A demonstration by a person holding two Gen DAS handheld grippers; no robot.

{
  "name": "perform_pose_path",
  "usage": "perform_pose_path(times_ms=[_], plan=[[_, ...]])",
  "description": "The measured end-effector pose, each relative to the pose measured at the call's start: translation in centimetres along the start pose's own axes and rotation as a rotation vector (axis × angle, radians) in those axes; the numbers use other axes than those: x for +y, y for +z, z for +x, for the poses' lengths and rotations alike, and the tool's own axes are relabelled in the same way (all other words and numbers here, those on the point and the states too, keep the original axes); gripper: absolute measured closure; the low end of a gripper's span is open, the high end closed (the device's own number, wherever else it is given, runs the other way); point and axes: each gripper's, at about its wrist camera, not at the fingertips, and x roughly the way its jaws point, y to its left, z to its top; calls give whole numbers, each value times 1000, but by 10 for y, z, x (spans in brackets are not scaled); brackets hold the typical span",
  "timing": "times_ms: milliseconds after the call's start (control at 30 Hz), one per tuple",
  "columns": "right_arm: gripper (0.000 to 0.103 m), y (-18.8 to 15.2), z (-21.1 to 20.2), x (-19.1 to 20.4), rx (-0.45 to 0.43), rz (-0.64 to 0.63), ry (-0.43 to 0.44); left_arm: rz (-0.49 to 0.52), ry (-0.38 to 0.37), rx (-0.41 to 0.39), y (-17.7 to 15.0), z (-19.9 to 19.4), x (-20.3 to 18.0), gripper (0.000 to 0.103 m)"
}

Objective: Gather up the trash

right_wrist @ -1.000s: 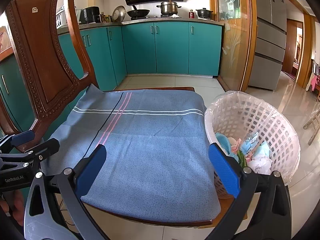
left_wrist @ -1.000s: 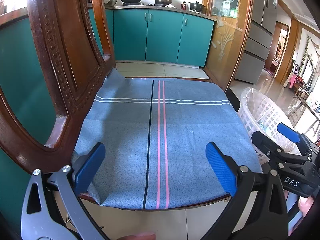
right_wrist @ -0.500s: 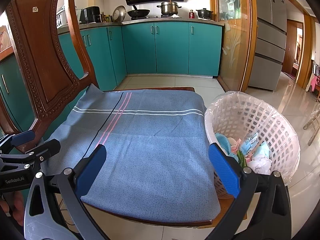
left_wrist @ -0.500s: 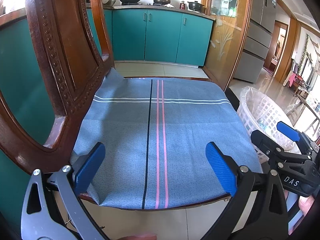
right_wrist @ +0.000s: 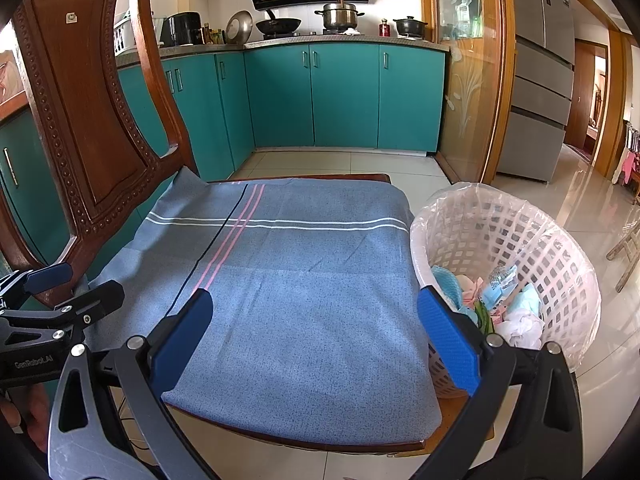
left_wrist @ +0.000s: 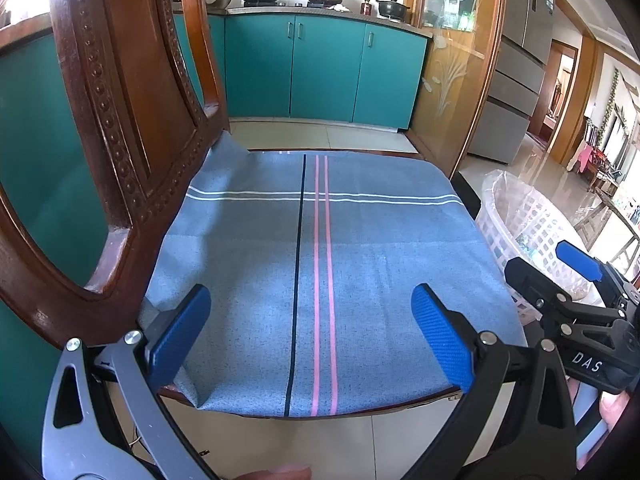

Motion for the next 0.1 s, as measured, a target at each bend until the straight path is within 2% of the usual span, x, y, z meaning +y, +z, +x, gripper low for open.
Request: perform_pose_path(times_ms=[100], plan=[[3, 0, 0, 0, 0, 0, 0, 7, 0, 1, 0, 1, -1, 3]])
